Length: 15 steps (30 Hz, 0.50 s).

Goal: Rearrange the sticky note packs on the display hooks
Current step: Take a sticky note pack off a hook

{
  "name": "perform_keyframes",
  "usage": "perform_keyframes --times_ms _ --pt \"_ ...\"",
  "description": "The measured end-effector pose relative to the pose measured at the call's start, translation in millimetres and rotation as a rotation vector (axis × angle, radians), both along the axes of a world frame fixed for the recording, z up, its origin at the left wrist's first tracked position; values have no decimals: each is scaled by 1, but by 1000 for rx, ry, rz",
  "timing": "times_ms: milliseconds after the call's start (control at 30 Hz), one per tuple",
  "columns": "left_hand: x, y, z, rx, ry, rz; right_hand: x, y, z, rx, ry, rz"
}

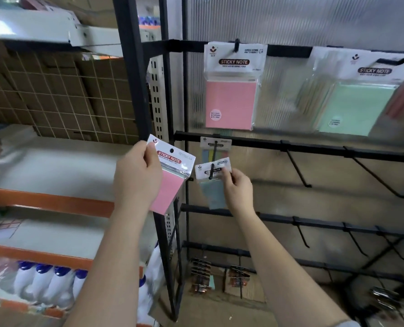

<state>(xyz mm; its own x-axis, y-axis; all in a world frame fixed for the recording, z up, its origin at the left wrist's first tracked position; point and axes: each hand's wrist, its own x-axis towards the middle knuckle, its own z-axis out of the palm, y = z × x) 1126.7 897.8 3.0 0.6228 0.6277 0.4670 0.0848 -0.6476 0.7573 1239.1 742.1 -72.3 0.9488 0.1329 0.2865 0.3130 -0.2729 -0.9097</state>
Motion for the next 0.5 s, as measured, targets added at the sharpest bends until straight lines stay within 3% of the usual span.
perform_keyframes --times_ms 500 --pt "-14 -4 14 28 -88 -16 -44 -22 37 -205 -12 10"
